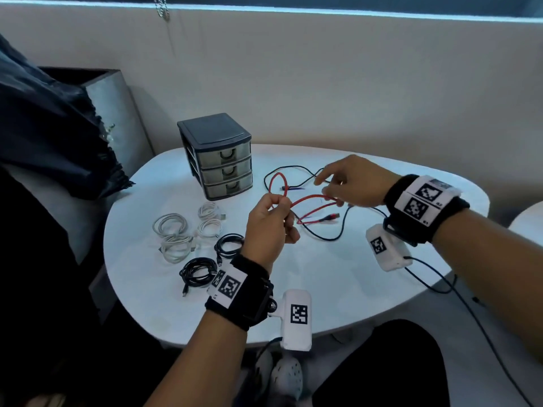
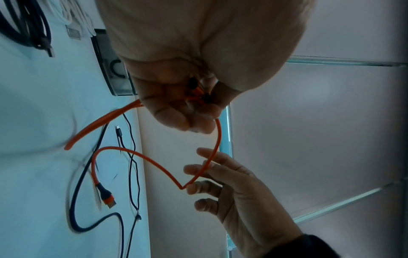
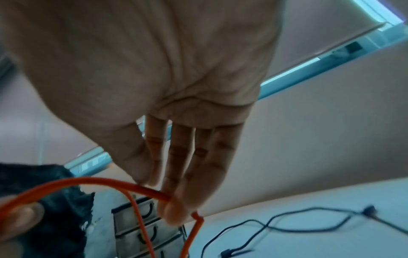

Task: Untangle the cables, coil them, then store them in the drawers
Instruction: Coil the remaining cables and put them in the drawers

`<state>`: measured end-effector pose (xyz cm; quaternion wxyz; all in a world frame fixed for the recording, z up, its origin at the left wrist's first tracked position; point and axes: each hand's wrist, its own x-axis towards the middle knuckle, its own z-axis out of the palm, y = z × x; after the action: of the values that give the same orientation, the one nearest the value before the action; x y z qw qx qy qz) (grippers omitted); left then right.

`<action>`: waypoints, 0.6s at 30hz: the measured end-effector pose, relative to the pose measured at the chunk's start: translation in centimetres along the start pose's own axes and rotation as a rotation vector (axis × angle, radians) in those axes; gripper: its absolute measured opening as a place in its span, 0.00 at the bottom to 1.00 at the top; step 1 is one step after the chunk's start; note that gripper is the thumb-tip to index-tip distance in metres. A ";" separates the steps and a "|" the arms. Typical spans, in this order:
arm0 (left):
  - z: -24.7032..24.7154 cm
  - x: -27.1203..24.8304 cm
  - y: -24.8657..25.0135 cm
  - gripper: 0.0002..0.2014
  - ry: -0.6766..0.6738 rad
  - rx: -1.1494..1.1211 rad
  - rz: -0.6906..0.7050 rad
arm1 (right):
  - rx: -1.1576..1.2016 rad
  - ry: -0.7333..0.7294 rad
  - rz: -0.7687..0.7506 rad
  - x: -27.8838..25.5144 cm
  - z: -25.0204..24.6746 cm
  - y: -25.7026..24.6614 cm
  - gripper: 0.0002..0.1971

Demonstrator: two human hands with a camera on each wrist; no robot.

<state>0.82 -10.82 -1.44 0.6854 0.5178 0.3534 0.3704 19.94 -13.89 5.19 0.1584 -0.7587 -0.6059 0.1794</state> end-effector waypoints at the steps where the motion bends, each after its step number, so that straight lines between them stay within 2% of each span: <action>1: 0.0 0.0 -0.1 0.07 0.001 0.001 0.004 | 0.113 -0.002 0.013 -0.6 0.2 0.0 0.08; 3: 0.2 -0.1 -0.2 0.07 -0.003 0.008 0.009 | 0.360 -0.019 0.042 -1.8 0.5 -0.1 0.08; 5: 0.7 -0.2 -0.2 0.07 -0.016 0.013 0.012 | 0.450 -0.012 0.027 -2.7 0.9 -0.3 0.07; 9: 1.5 -0.3 -0.3 0.09 -0.102 0.105 0.035 | 0.266 0.142 -0.083 -3.4 2.1 0.1 0.02; 12: 2.0 -0.4 -0.9 0.13 -0.161 0.235 0.072 | 0.224 0.220 -0.104 -4.5 2.4 1.0 0.09; 13: 2.1 -0.4 -1.0 0.13 -0.149 0.251 0.077 | 0.219 0.277 -0.087 -5.2 2.5 1.6 0.09; 15: 2.4 -0.1 -1.2 0.14 -0.116 0.233 0.048 | 0.243 0.442 -0.003 -7.1 3.2 3.6 0.03; 16: 2.7 0.1 -1.4 0.14 -0.105 0.206 0.012 | 0.264 0.521 0.054 -8.4 3.8 5.2 0.05; 18: 3.3 0.5 -1.7 0.15 -0.089 0.151 -0.073 | 0.342 0.578 0.190 -11.2 5.4 8.9 0.12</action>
<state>4.12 -12.21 -2.45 0.6725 0.5708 0.3681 0.2941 22.82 -26.65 -2.77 0.4307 -0.7936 -0.4240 0.0699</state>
